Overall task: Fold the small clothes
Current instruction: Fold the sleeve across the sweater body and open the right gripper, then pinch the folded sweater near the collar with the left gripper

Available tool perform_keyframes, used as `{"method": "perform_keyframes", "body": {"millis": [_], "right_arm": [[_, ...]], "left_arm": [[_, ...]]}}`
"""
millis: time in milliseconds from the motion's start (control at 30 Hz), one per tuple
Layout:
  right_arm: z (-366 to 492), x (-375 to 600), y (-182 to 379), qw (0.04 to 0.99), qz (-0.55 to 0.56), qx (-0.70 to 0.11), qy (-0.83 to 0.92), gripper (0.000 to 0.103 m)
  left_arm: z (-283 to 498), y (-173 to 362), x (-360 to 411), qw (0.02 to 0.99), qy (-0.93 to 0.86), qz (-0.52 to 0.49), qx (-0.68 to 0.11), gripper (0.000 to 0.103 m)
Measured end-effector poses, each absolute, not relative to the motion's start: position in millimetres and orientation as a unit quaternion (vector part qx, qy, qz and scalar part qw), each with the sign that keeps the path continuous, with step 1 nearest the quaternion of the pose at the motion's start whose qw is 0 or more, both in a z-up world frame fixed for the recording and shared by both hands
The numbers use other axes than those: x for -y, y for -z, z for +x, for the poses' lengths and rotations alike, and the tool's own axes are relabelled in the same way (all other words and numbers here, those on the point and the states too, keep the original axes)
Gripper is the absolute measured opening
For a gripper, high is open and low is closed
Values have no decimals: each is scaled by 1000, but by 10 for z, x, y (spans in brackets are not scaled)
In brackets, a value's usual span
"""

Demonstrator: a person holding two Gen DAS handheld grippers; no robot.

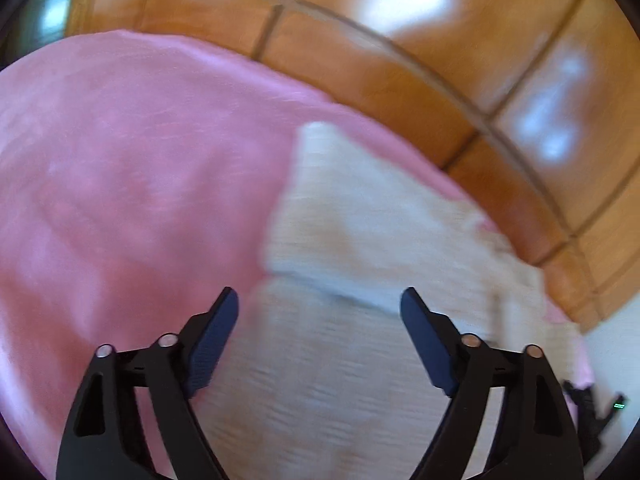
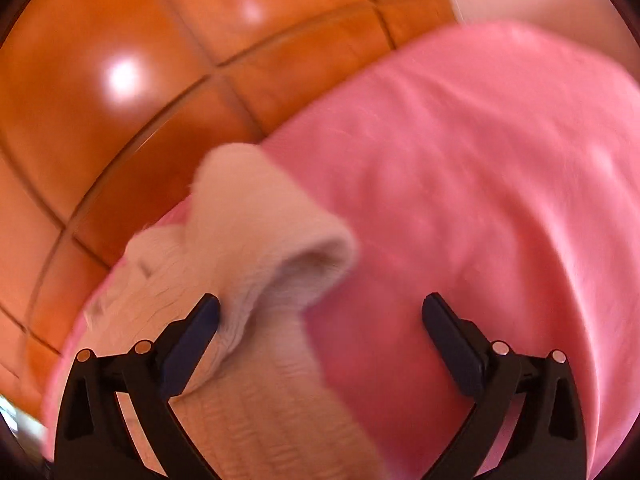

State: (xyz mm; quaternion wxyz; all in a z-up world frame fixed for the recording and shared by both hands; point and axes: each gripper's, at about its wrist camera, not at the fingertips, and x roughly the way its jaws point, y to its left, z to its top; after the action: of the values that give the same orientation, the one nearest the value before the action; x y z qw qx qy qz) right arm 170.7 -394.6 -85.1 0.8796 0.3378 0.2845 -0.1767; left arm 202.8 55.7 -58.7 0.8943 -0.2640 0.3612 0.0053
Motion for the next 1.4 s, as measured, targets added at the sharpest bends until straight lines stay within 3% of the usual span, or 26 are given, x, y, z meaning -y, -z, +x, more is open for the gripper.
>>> {"method": "perform_keyframes", "body": {"millis": [167, 300, 367, 433, 500, 533, 600, 633, 967, 1400], "right_arm": [[1725, 3825, 824, 882, 316, -297, 186, 101], [1648, 3856, 818, 884, 329, -273, 191, 101], [1526, 3884, 816, 881, 343, -246, 212, 101], [1442, 3918, 832, 877, 358, -227, 227, 101], [1416, 3938, 840, 874, 365, -223, 231, 101], [1427, 3941, 838, 873, 364, -226, 232, 101], [1468, 3930, 827, 872, 358, -234, 237, 101], [1476, 3931, 826, 872, 356, -237, 237, 101], [1500, 3931, 833, 871, 356, -242, 236, 101], [1490, 3939, 835, 871, 358, -247, 229, 101]], "left_arm": [[2123, 140, 84, 904, 104, -229, -346, 81], [2443, 226, 644, 889, 148, -181, -394, 66], [2643, 412, 844, 873, 146, -169, -434, 64], [2815, 613, 997, 858, 133, -153, -471, 53], [2834, 638, 1051, 867, 126, -146, -459, 46], [2819, 624, 1100, 875, 131, -136, -446, 38], [2797, 598, 1181, 877, 149, -126, -438, 11], [2790, 575, 1214, 878, 157, -124, -435, 7], [3024, -3, 705, 887, 187, -191, -376, 5], [2883, 896, 115, 896, 124, -173, -390, 0]]}}
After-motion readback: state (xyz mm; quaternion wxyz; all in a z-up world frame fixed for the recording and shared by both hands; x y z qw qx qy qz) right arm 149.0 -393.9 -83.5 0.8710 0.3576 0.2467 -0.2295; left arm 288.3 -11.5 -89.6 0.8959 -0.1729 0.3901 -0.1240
